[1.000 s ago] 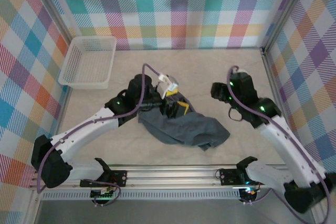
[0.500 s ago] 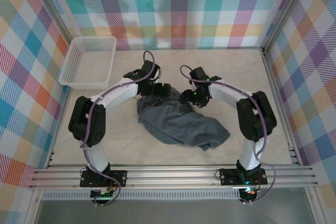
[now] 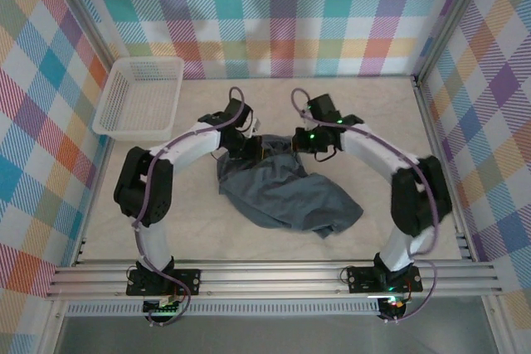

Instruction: Fold the inside-out t-shirt

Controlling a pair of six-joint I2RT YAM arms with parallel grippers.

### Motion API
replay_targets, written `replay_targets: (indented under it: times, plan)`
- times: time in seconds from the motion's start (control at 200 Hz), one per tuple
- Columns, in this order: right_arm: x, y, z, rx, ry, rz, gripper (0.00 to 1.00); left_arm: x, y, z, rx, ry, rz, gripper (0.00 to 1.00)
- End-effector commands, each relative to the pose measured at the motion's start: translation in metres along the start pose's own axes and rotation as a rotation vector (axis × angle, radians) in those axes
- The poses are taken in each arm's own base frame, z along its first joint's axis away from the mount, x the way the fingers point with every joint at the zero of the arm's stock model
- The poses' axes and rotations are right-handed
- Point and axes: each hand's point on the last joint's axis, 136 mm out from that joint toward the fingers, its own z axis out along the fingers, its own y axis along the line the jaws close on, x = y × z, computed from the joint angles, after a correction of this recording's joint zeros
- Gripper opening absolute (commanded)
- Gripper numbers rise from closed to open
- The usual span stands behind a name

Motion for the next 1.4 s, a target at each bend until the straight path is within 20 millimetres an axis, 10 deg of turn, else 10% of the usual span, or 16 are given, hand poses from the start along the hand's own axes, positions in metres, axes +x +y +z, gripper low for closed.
replay_targets:
  times: [0.0,0.215,0.51,0.7,1.055,1.255,1.395]
  plan:
    - [-0.063,0.023,-0.093,-0.032,-0.312,-0.083,0.00,-0.050,-0.031,-0.115,0.039,-0.308,0.096,0.00]
    - [-0.082,0.027,-0.195,-0.039,-0.570,-0.101,0.00,-0.051,-0.014,-0.232,-0.130,-0.639,0.143,0.00]
    - [-0.081,0.019,-0.253,0.022,-0.723,-0.056,0.00,-0.018,0.031,-0.245,-0.325,-0.675,0.102,0.00]
    - [-0.083,0.030,-0.277,-0.005,-0.758,-0.066,0.00,-0.023,0.002,-0.272,-0.203,-0.774,0.148,0.00]
    - [-0.076,0.066,-0.392,-0.075,-1.064,-0.196,0.00,-0.022,-0.060,-0.418,-0.063,-1.143,0.244,0.00]
    - [-0.068,0.039,-0.348,-0.003,-0.987,-0.152,0.00,-0.022,-0.103,-0.368,0.168,-0.980,0.448,0.00]
    - [-0.033,-0.033,-0.275,0.204,-0.804,0.076,0.28,0.049,-0.157,-0.275,0.523,-0.566,0.701,0.00]
